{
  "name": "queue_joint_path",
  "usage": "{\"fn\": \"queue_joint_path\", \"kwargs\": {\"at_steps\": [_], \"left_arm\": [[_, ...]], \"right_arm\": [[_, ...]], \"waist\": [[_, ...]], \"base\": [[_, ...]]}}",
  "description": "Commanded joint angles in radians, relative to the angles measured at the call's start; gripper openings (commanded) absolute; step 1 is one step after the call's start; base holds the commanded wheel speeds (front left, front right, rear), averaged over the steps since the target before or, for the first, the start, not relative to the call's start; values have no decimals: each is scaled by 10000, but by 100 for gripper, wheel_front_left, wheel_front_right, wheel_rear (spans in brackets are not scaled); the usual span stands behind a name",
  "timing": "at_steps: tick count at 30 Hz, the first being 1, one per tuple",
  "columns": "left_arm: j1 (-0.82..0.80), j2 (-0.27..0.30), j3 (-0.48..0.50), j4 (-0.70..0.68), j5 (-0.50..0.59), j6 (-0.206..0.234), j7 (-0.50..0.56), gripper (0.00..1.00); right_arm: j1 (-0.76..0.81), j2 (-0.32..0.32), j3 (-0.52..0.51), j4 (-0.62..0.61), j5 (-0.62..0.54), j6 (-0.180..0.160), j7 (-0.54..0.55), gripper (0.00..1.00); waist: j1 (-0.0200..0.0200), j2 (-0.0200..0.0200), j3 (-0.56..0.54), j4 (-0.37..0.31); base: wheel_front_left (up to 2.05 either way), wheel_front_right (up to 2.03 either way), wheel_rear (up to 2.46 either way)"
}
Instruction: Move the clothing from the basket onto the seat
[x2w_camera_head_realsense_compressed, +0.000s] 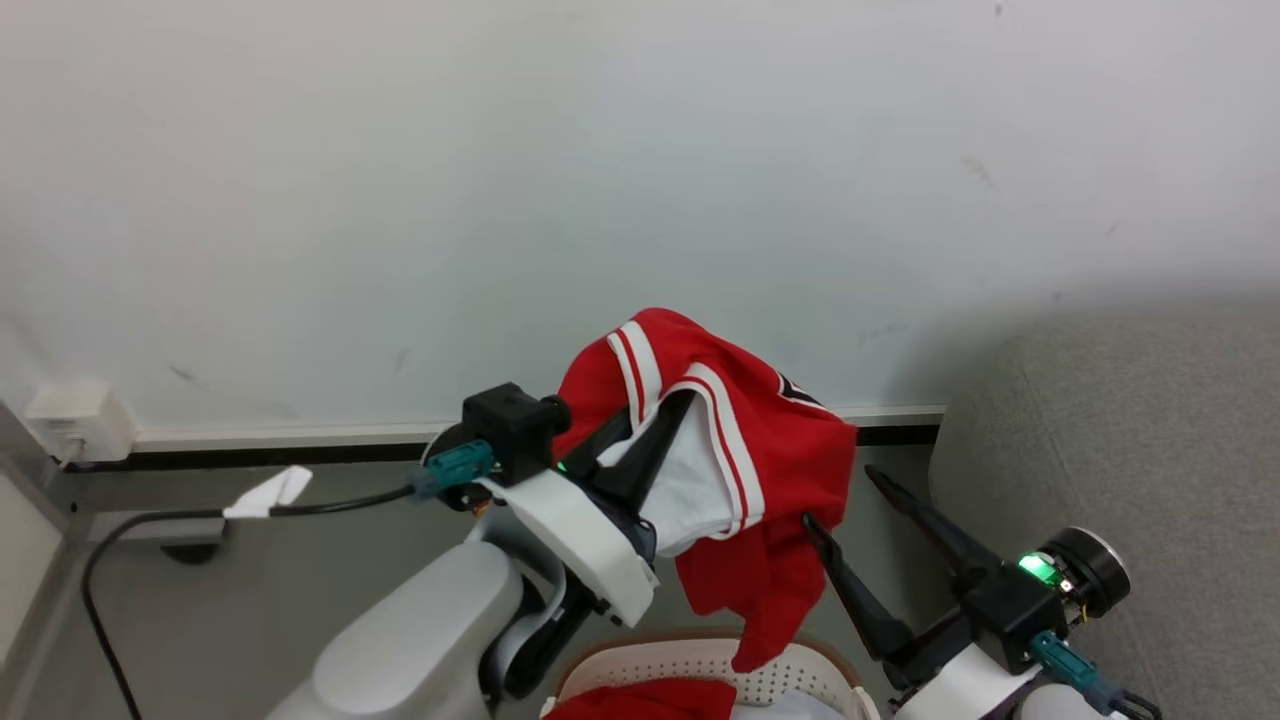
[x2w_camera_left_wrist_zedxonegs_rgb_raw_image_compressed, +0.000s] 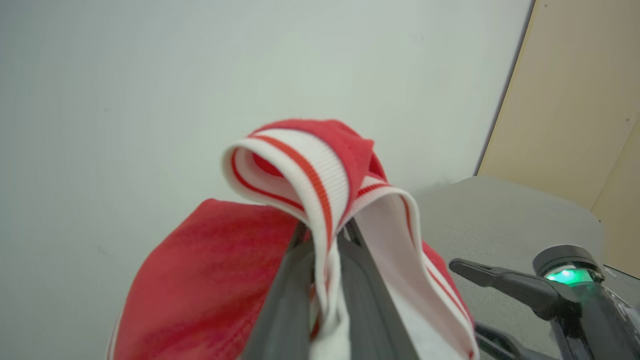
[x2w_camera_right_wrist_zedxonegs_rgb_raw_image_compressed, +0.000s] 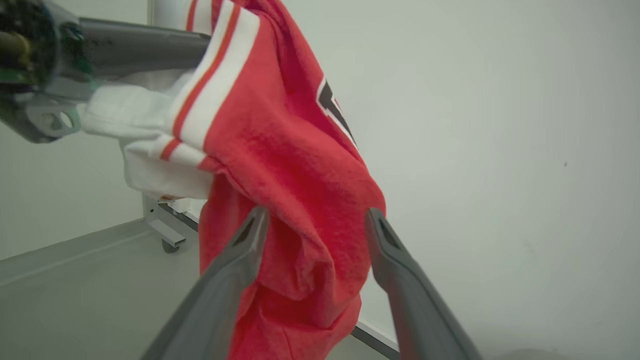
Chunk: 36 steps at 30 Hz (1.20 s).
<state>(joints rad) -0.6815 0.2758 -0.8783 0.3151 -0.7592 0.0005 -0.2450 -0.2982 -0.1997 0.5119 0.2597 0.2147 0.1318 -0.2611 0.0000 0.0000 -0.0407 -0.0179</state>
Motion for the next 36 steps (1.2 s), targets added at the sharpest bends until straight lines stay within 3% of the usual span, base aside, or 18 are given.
{"fn": "queue_joint_path", "kwargs": {"at_steps": [1,14,21,29,30,31,36], "left_arm": [[-21,-120,-83,21,134,-72,36,0],[215,-990,-1115,313,188,-532,338,0],[245,-1123,-1519,264,214,-727,607,0],[344,-1102,-1756,358,68,-804,810,0],[339,-1099,-1749,373,59,-807,801,0],[332,-1090,-1729,389,29,-799,784,0],[355,-983,-1536,519,-80,-686,639,0]], "right_arm": [[-331,-44,139,299,-227,-21,-29,100],[-1513,21,981,2145,-432,-21,-29,100],[-1956,264,1439,3131,-55,-21,-29,100],[-2188,295,1969,3335,76,-21,-31,100],[-2221,283,2044,3350,136,-21,-31,24],[-2247,272,2122,3355,206,-21,-31,0],[-2139,133,2190,3183,599,-21,-31,0]], "waist": [[0,0,-5,238],[0,0,-178,1252],[0,0,-245,1530],[0,0,-281,1632],[0,0,-285,1628],[0,0,-288,1620],[0,0,-300,1512]], "base": [[0,0,0],[0,0,0],[0,0,0],[0,0,0],[0,0,0],[0,0,0],[0,0,0]]}}
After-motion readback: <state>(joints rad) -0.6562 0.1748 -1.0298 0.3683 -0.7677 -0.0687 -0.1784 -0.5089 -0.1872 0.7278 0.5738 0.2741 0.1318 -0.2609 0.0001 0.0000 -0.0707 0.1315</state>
